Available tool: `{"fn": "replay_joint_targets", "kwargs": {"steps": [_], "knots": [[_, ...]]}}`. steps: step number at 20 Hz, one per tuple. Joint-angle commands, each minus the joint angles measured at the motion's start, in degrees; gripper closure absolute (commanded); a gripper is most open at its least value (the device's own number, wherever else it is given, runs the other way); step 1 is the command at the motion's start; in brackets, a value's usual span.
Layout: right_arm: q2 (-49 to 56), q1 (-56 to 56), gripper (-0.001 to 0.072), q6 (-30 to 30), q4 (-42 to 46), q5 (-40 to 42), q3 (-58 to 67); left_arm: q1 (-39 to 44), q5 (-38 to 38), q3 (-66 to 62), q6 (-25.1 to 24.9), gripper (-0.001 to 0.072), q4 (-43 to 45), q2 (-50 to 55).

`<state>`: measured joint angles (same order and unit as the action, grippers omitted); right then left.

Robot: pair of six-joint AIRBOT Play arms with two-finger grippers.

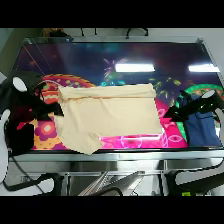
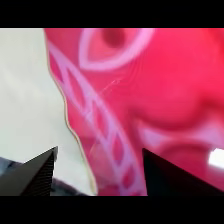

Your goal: Fold the shirts.

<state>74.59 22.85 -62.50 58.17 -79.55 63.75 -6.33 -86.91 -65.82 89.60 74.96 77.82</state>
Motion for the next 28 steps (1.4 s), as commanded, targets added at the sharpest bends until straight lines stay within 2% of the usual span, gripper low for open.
{"fn": "replay_joint_targets", "kwargs": {"steps": [1,3,4,5,6,10,16,17,18,19,21,22,23,24,25,26,27,28], "knots": [[-1.18,0.5,0.0115,4.57,-4.9,3.06,-8.96,-0.02,3.58,20.83,1.33,0.0007,-0.11,-12.28],[-1.05,0.11,0.0117,5.7,-7.54,2.99,-10.21,-0.02,4.11,27.23,1.62,0.0007,-0.2,-16.61],[-1.05,-0.61,0.0148,5.73,-7.67,2.86,-10.36,-0.02,4.9,29.59,2.08,0.0007,-0.28,-18.73],[-1.05,-1.49,0.0249,5.75,-7.74,2.6,-10.38,-0.04,6.51,31.52,2.05,0.0007,-1.53,-20.63],[-1.07,-2.73,0.0302,5.77,-7.72,2.62,-10.38,-0.07,8.9,33.42,2.05,0.0007,-3.08,-22.6],[-1.07,-7.98,0.0305,5.55,-7.69,2.64,-10.38,-0.02,19.58,38.91,1.9,0.0007,-9.22,-26.34],[-1.18,-9.4,0.0315,5.51,-7.91,2.56,-10.38,-0.02,24.79,40.17,0.07,0.0007,-10.32,-19.08],[-1.18,-9.4,0.0354,5.51,-7.91,2.49,-10.38,-0.02,25.9,39.87,-1.11,0.0061,-12.17,-17.66],[-1.18,-9.38,0.0351,5.53,-7.89,2.16,-10.38,-0.02,26.86,39.1,-3.02,0.0154,-14.69,-16.26],[-1.18,-9.38,0.0351,5.51,-7.91,1.95,-10.38,-0.02,27.28,37.92,-4.76,0.0177,-16.76,-15.06],[-1.16,-9.38,0.0351,5.53,-7.91,1.51,-10.38,-0.02,27.34,34.58,-5.77,0.0179,-17.09,-13.05],[-1.16,-9.38,0.0351,5.53,-7.89,1.51,-10.38,-0.02,27.34,33.0,-6.03,0.0328,-17.07,-12.17],[-1.16,-9.38,0.0351,5.53,-7.91,1.51,-10.38,0.0,27.34,31.56,-7.65,0.057,-17.11,-11.26],[-1.16,-9.38,0.0352,5.51,-7.91,1.49,-10.38,0.11,27.32,30.62,-8.59,0.0618,-17.11,-10.58],[-1.16,-9.38,0.0352,5.51,-7.91,1.29,-10.38,0.09,26.8,29.92,-8.59,0.0618,-17.14,-10.03],[-1.18,-9.35,0.0353,5.49,-7.89,0.87,-10.36,0.09,25.73,29.22,-8.79,0.0665,-17.07,-9.66],[-1.18,-9.27,0.0385,5.51,-7.89,0.24,-10.36,0.09,24.46,28.39,-10.01,0.0697,-16.98,-9.57],[-1.31,-9.25,0.0555,5.53,-7.65,-0.44,-10.36,0.09,23.78,27.65,-10.19,0.0697,-16.44,-9.97]]}}
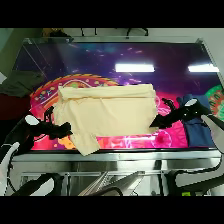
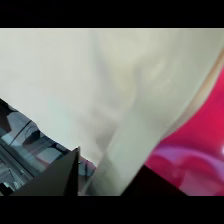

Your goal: Fold the shirts.

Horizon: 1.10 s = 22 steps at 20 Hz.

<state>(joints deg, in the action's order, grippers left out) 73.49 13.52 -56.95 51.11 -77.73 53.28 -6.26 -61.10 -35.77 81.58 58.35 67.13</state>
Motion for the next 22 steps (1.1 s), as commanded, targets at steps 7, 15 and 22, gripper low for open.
{"fn": "replay_joint_targets", "kwargs": {"steps": [7,15,22], "knots": [[-4.26,2.89,0.0693,-6.47,9.31,-1.95,0.11,-5.38,-8.26,-2.97,-2.1,0.0697,2.54,-9.2],[-8.11,5.84,0.0694,-7.32,7.56,-2.56,3.34,-8.74,-10.32,-4.96,-3.5,0.0698,0.11,-16.85],[-1.68,2.58,0.0693,-4.07,-2.75,8.28,21.64,0.57,-7.21,-34.25,-3.5,0.0698,-1.79,4.98]]}}
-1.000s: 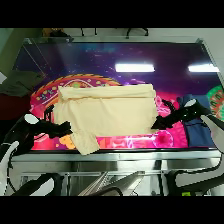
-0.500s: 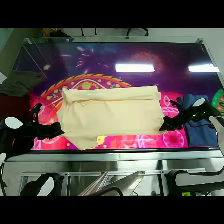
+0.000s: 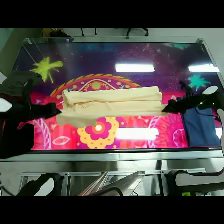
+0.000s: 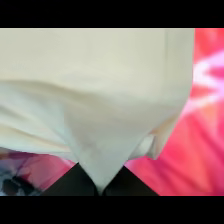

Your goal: Fold the shirts.

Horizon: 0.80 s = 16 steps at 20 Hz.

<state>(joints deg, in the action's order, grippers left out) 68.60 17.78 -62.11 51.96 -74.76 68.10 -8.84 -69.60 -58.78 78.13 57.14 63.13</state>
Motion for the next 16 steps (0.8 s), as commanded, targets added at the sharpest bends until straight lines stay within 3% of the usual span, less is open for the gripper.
{"fn": "replay_joint_targets", "kwargs": {"steps": [1,9,10,11,12,13,14,16], "knots": [[5.4,-2.6,0.0693,1.31,-3.61,7.61,9.01,3.58,1.81,-15.02,0.17,0.0697,-0.24,12.85],[19.52,-6.14,0.0685,3.89,-7.48,22.21,16.06,5.64,7.43,-35.93,0.26,0.0697,-0.11,38.34],[19.89,-6.23,0.0602,4.11,-7.43,22.69,16.13,5.95,6.86,-38.21,0.28,0.0696,0.04,40.76],[19.85,-6.21,0.0419,6.03,-7.19,22.6,16.44,5.95,6.25,-40.22,0.33,0.0684,0.31,42.66],[19.47,-6.03,0.0345,6.45,-6.05,21.94,17.4,5.95,6.01,-42.64,0.35,0.0292,0.24,44.3],[18.88,-5.68,0.0329,6.38,-3.78,20.83,19.02,5.95,6.19,-45.05,1.07,0.0017,0.09,45.31],[18.53,-5.31,0.0319,5.49,-1.18,20.44,20.59,5.92,6.14,-47.74,1.11,0.0015,-0.13,46.03],[18.91,-3.78,0.0085,2.01,2.8,20.26,22.86,5.9,5.68,-52.06,1.22,0.0015,-0.15,46.23]]}}
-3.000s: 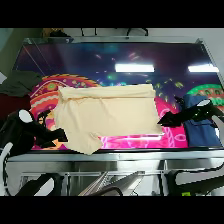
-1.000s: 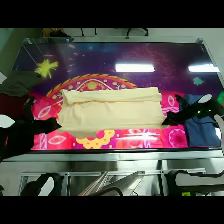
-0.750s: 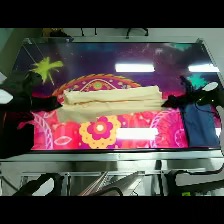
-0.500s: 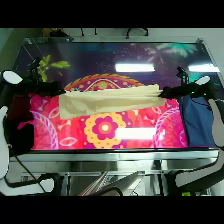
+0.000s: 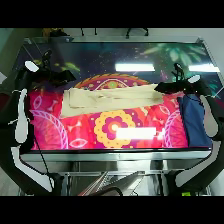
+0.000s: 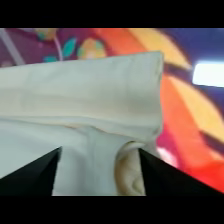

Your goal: Fold the shirts.

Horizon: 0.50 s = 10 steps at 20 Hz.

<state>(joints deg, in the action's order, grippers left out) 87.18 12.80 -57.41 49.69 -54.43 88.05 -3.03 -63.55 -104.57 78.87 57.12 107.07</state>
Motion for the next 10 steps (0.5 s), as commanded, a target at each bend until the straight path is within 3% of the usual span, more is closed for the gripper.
{"fn": "replay_joint_targets", "kwargs": {"steps": [1,5,8,9,10], "knots": [[0.85,1.84,0.0071,-3.1,5.16,-0.61,3.02,0.13,-1.42,-8.5,0.52,0.0015,-0.15,2.29],[4.7,2.27,0.0071,-3.39,4.79,-4.68,3.08,0.85,-7.43,-13.46,1.22,0.0015,-0.22,1.81],[6.32,1.31,0.0076,-2.08,-0.37,-5.64,3.08,2.12,-7.15,-8.46,1.25,0.0016,-0.22,-1.11],[6.49,0.94,0.0111,-1.75,-1.4,-5.66,3.08,2.62,-7.28,-6.99,1.27,0.0016,-0.22,-1.81],[6.69,0.55,0.0231,-1.25,-1.86,-5.66,3.08,3.23,-7.5,-5.62,1.27,0.0016,-0.22,-2.45]]}}
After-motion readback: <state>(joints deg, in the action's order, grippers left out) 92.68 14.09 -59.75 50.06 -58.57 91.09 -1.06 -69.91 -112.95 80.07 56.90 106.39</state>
